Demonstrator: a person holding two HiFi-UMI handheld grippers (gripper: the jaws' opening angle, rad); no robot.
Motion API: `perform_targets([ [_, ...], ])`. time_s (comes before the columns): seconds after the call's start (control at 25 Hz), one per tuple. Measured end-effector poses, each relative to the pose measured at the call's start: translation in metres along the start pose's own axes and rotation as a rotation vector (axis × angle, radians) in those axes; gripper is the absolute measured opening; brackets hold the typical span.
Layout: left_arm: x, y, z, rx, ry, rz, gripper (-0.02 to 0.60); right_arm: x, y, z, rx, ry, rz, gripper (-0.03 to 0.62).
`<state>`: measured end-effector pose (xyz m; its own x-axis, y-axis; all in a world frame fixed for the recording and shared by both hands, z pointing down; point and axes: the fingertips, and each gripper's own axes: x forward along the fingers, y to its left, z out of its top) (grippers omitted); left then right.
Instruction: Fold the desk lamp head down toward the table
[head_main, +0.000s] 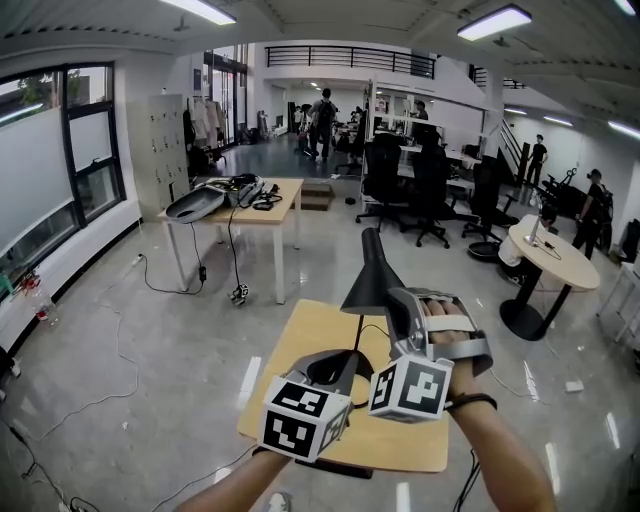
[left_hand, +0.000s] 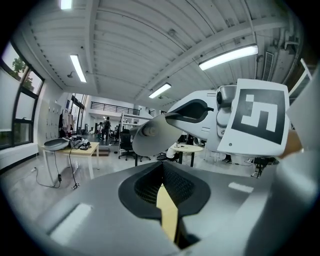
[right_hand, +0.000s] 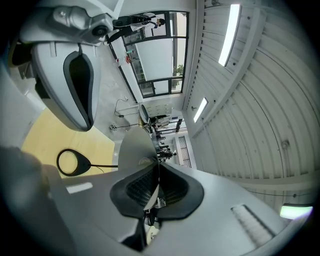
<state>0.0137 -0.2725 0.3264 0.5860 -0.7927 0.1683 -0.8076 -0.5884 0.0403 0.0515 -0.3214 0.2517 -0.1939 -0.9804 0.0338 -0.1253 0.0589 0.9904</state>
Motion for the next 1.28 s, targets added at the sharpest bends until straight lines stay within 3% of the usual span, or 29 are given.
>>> perform_targets([
  [1.28,0.006,0.014,-0.014,0.031,0.044,0.018,0.018,0.022,0.076,-0.001,-0.037,-0.023,-0.016,0.044],
])
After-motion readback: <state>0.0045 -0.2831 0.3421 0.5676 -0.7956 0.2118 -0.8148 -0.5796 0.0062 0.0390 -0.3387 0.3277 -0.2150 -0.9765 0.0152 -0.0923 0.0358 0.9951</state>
